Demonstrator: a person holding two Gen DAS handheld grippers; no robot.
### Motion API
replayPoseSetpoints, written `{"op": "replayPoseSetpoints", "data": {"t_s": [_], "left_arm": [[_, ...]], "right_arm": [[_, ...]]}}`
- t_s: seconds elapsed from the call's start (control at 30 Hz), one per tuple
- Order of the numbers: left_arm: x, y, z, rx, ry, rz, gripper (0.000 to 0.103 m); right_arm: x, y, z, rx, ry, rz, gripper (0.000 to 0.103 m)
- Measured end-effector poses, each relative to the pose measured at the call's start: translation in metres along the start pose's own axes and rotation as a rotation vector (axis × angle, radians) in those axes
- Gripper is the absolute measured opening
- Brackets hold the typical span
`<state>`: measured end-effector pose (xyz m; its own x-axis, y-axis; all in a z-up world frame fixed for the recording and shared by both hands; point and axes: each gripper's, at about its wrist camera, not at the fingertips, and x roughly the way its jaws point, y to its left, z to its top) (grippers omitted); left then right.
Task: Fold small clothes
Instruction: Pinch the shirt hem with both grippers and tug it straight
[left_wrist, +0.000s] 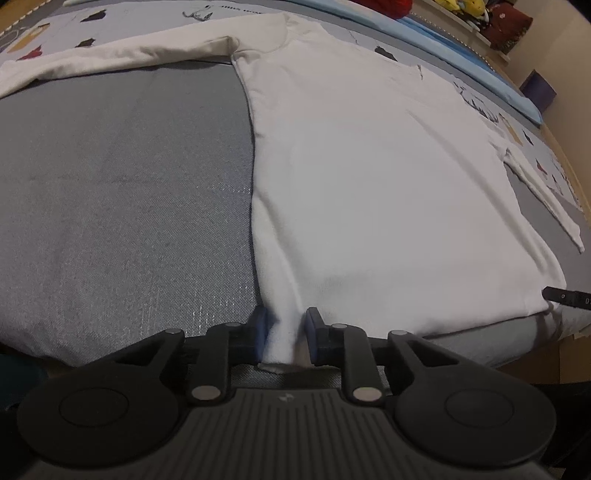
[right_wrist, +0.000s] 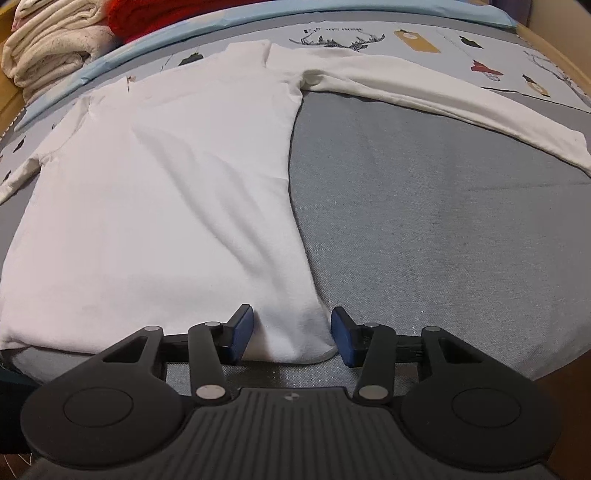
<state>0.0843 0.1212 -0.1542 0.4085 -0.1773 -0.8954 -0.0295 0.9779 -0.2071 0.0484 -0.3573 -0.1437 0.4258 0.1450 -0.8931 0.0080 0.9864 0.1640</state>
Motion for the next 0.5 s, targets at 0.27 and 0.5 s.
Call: {"op": "replayPoseSetpoints", "data": {"t_s": [0.27, 0.5], "left_arm": [[-0.041, -0.004, 0.006, 0.032, -0.090, -0.056, 0.005], [-0.088, 0.032, 0.010, -0.073, -0.215, -0.132, 0.007]], "right_arm": [[-0.030, -0.004, 0.012, 0.029, -0.077, 0.083, 0.007], [-0.081, -0.048, 0.016, 0.366, -0.239, 0.321, 0.008]]}}
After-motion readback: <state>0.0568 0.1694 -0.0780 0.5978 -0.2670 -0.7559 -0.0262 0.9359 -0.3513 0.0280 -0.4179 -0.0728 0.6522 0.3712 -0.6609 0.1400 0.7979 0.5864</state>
